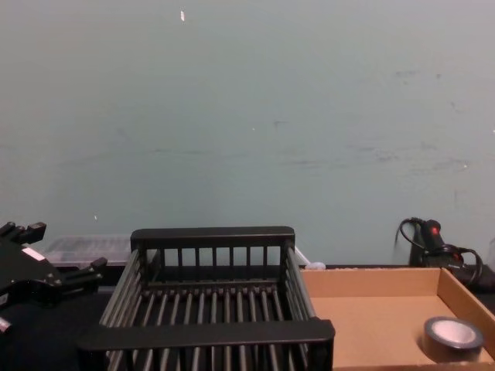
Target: Pick up the white tape and place it into the black box , Pick up the silver tape and place it into the brown box.
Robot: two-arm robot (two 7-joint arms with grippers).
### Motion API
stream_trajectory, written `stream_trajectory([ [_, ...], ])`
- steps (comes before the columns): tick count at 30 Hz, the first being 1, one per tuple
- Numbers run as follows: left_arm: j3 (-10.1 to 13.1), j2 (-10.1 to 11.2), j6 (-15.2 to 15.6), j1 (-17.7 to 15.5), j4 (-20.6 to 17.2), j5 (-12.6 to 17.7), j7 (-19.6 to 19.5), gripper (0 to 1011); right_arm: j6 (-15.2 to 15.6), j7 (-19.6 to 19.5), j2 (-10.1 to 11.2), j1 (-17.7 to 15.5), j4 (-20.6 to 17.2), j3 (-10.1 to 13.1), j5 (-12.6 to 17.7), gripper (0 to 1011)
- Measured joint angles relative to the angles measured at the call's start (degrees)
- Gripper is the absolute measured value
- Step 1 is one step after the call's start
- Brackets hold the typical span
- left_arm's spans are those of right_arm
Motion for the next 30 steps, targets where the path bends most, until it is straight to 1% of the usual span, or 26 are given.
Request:
stream_trajectory([
  [1, 0.0, 0.0, 0.0, 0.0, 0.0, 0.0, 0.0, 1001, 0.0, 0.0, 0.0, 0.0, 0.0, 0.0, 0.0, 591],
  [2, 0.0, 0.0, 0.0, 0.0, 0.0, 0.0, 0.0, 1001, 0.0, 0.0, 0.0, 0.0, 0.0, 0.0, 0.0, 531],
  [3, 0.0, 0.0, 0.0, 0.0, 0.0, 0.0, 0.0, 1001, 0.0, 0.0, 0.0, 0.0, 0.0, 0.0, 0.0, 531],
  [8, 0.0, 0.0, 0.0, 0.0, 0.0, 0.0, 0.0, 1001, 0.0, 0.0, 0.0, 0.0, 0.0, 0.0, 0.0, 346],
  [9, 0.0, 0.0, 0.0, 0.0, 0.0, 0.0, 0.0, 1001, 0.0, 0.0, 0.0, 0.0, 0.0, 0.0, 0.0, 346],
  [10, 0.0, 0.0, 0.0, 0.0, 0.0, 0.0, 0.0, 1001, 0.0, 0.0, 0.0, 0.0, 0.0, 0.0, 0.0, 283],
  [12, 0.0, 0.0, 0.0, 0.0, 0.0, 0.0, 0.0, 1001, 0.0, 0.0, 0.0, 0.0, 0.0, 0.0, 0.0, 244],
  [14, 0.0, 0.0, 0.0, 0.0, 0.0, 0.0, 0.0, 1001, 0.0, 0.0, 0.0, 0.0, 0.0, 0.0, 0.0, 148],
  [16, 0.0, 0.0, 0.0, 0.0, 0.0, 0.0, 0.0, 1001, 0.0, 0.0, 0.0, 0.0, 0.0, 0.0, 0.0, 134],
  [17, 0.0, 0.0, 0.0, 0.0, 0.0, 0.0, 0.0, 1001, 0.0, 0.0, 0.0, 0.0, 0.0, 0.0, 0.0, 99],
  [18, 0.0, 0.0, 0.0, 0.0, 0.0, 0.0, 0.0, 1001, 0.0, 0.0, 0.0, 0.0, 0.0, 0.0, 0.0, 93],
  [30, 0.0, 0.0, 0.0, 0.0, 0.0, 0.0, 0.0, 1001, 0.0, 0.0, 0.0, 0.0, 0.0, 0.0, 0.0, 90],
])
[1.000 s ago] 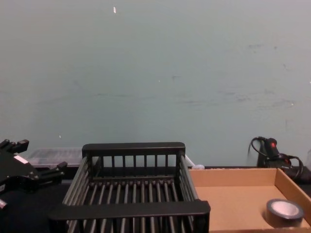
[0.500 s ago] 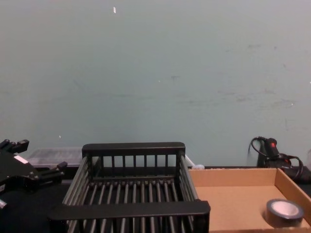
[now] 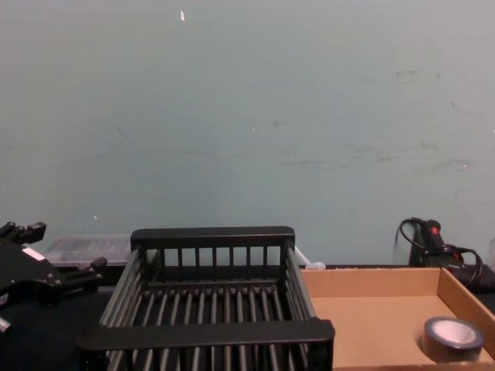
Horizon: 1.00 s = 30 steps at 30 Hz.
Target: Pick up the white tape and place it into the black box , Pick up the silver tape and place it into the brown box.
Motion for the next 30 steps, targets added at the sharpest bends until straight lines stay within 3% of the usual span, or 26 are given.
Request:
stream_trajectory([
  [12, 0.0, 0.0, 0.0, 0.0, 0.0, 0.0, 0.0, 1001, -1.1, 0.3, 0.4, -0.4, -0.6, 0.5, 0.4, 90],
  [30, 0.0, 0.0, 0.0, 0.0, 0.0, 0.0, 0.0, 1001, -0.3, -3.5, 0.5, -0.8, -2.0, 4.7, 2.6, 90],
])
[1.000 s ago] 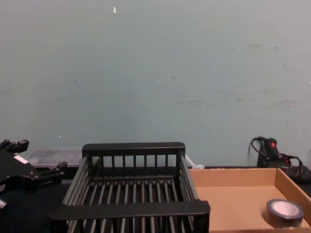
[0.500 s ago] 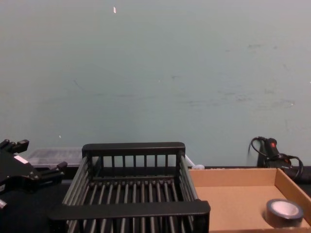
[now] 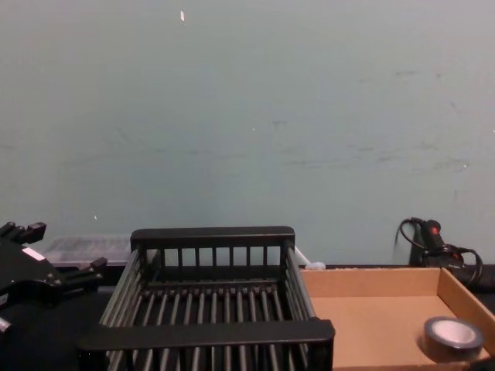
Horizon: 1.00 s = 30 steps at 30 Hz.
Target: Pick up the white tape and place it into the black box , Pick up the silver tape and place it into the brown box.
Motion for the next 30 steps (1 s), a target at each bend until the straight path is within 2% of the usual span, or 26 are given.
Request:
stream_trajectory([
  [15, 0.0, 0.0, 0.0, 0.0, 0.0, 0.0, 0.0, 1001, 1.6, -3.4, -2.2, 2.4, 2.7, 3.3, 0.2, 90],
  [30, 0.0, 0.0, 0.0, 0.0, 0.0, 0.0, 0.0, 1001, 2.4, -4.1, -6.0, 7.7, 6.5, 3.5, -0.9, 90],
])
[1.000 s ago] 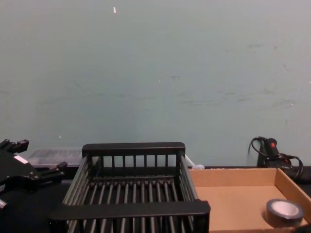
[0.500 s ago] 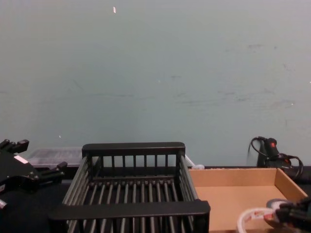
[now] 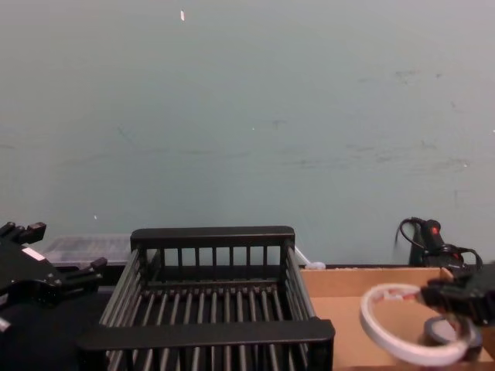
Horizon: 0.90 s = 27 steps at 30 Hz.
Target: Pick up the white tape and place it into the black box , Pick up the silver tape and place it into the brown box.
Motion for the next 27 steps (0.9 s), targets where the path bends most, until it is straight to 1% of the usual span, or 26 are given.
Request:
stream_trajectory([
  [6, 0.0, 0.0, 0.0, 0.0, 0.0, 0.0, 0.0, 1001, -0.1, 0.2, -1.6, 2.2, 1.4, -0.4, -0.3, 90],
  [8, 0.0, 0.0, 0.0, 0.0, 0.0, 0.0, 0.0, 1001, -0.2, 0.4, -2.7, 3.6, 2.5, -0.8, -0.3, 90],
  [15, 0.0, 0.0, 0.0, 0.0, 0.0, 0.0, 0.0, 1001, -0.6, 1.2, -4.5, 6.3, 4.2, -2.0, -0.7, 90],
  [21, 0.0, 0.0, 0.0, 0.0, 0.0, 0.0, 0.0, 1001, -1.0, 2.3, -6.0, 9.3, 5.9, -3.9, -1.6, 90],
  [25, 0.0, 0.0, 0.0, 0.0, 0.0, 0.0, 0.0, 1001, -1.3, 3.3, -7.4, 11.6, 7.6, -5.7, -2.6, 90],
  [27, 0.0, 0.0, 0.0, 0.0, 0.0, 0.0, 0.0, 1001, -1.4, 3.6, -7.8, 12.4, 8.2, -6.3, -3.0, 90],
])
